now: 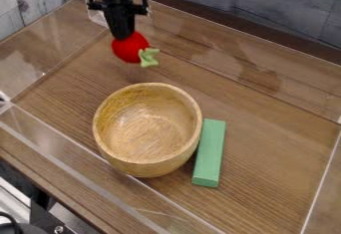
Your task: Move the red fruit to the left
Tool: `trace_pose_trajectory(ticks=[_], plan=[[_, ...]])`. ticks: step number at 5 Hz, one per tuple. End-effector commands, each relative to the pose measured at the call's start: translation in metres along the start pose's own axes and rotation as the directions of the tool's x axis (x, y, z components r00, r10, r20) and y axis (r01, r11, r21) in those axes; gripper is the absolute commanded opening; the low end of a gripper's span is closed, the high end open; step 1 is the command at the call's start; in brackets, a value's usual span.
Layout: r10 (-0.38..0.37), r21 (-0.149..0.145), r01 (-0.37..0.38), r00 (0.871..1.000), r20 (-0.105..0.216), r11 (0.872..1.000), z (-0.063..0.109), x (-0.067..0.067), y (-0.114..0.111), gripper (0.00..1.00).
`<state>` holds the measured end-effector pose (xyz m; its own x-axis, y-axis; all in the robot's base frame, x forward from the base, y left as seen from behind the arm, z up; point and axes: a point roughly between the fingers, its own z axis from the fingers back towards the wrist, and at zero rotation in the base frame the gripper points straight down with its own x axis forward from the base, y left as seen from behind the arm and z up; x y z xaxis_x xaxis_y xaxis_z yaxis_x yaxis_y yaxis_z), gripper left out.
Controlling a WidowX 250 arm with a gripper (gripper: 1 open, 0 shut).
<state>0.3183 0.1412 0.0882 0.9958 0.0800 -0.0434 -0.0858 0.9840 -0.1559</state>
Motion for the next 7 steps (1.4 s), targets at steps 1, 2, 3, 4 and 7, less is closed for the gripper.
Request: trace_pose_trajectory(ticks=[1, 2, 3, 4, 7], plan=[[-0.037, 0.038, 0.034, 0.996, 0.083, 0.999, 0.031, 0.009, 0.019, 0.00], [-0.058, 0.043, 0.055, 0.996, 0.061, 0.998, 0.021, 0.009, 0.037, 0.00], [-0.086, 0.044, 0.084, 0.996, 0.038, 0.995, 0.009, 0.001, 0.041, 0.00], [-0.111, 0.036, 0.111, 0.994, 0.019, 0.993, -0.002, -0.006, 0.046, 0.00], [-0.162, 0.001, 0.162, 0.987, -0.003, 0.987, -0.016, -0.015, 0.050, 0.00]])
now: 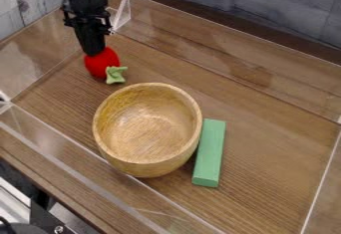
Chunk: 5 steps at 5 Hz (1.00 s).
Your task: Move the red fruit to the left
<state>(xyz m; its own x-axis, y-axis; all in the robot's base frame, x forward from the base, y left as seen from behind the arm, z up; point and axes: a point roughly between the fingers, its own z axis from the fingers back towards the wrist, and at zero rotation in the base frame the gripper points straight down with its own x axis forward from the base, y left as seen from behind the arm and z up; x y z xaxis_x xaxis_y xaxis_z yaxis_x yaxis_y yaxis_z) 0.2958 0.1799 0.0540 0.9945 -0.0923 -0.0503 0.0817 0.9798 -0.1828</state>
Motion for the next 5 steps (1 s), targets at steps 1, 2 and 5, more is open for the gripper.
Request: trace_pose_trajectory(ticks=[1, 2, 5], plan=[[0.051, 0.008, -0.051, 0.998, 0.036, 0.999, 0.018, -0.002, 0.004, 0.00], [0.094, -0.005, -0.093, 0.995, 0.040, 0.996, 0.025, -0.006, 0.004, 0.00], [0.135, -0.021, -0.134, 0.990, 0.035, 0.991, 0.041, -0.002, -0.006, 0.00]])
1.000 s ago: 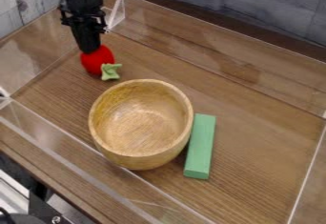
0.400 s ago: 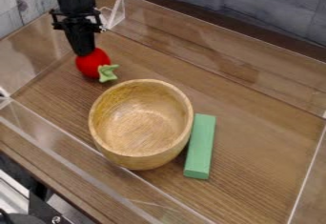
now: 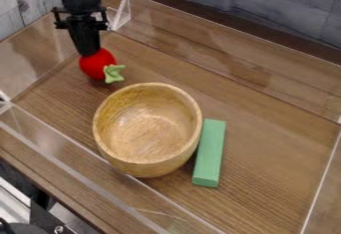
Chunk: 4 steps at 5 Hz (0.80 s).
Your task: Move the red fruit to the left
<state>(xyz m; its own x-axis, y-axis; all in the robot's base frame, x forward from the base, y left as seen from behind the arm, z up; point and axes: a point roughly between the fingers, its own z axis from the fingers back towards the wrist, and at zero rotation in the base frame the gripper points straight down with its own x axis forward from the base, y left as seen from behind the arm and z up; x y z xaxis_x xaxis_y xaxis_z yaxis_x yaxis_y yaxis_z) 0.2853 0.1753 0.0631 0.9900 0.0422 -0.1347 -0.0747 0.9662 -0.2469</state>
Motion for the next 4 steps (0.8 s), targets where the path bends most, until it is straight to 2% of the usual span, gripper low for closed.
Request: trace_pose_trajectory(ticks=[1, 2, 3, 4], plan=[[0.013, 0.048, -0.018, 0.995, 0.097, 0.999, 0.044, 0.003, -0.004, 1.00], [0.018, 0.045, -0.023, 0.995, 0.097, 0.999, 0.035, 0.014, -0.009, 0.00], [0.022, 0.043, -0.026, 0.995, 0.100, 0.999, 0.028, 0.026, -0.016, 0.00], [-0.029, 0.047, 0.025, 0.996, 0.081, 0.999, 0.023, 0.030, -0.015, 0.00]])
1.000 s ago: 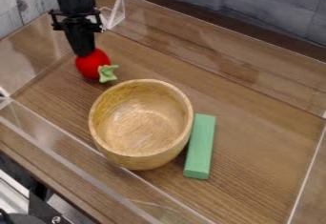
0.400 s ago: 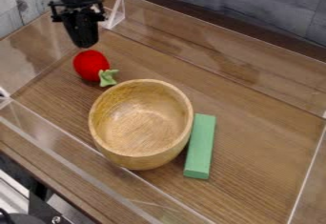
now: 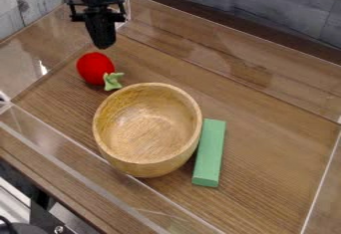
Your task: Move the red fruit to the left
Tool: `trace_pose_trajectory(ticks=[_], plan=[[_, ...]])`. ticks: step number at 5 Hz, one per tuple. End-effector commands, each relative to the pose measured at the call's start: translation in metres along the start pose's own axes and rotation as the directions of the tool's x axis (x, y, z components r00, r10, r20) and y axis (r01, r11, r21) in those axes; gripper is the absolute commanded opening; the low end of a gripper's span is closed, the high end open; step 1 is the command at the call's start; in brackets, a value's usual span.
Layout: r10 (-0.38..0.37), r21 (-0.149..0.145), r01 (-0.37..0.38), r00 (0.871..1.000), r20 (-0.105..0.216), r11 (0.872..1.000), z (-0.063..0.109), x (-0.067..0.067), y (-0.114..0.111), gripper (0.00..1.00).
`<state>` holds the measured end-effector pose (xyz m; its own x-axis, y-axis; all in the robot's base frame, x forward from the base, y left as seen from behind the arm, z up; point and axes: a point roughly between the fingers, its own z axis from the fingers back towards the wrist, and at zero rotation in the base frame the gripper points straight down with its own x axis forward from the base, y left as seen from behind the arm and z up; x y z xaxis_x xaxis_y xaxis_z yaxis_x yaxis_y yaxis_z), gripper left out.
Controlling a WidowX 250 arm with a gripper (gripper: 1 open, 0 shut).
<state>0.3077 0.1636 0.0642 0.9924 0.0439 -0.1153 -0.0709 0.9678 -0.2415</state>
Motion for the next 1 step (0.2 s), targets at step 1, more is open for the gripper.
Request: trace_pose_trajectory(ticks=[1], plan=[[-0.071, 0.042, 0.069, 0.996, 0.046, 0.997, 0.0218, 0.0089, 0.0017, 1.00]])
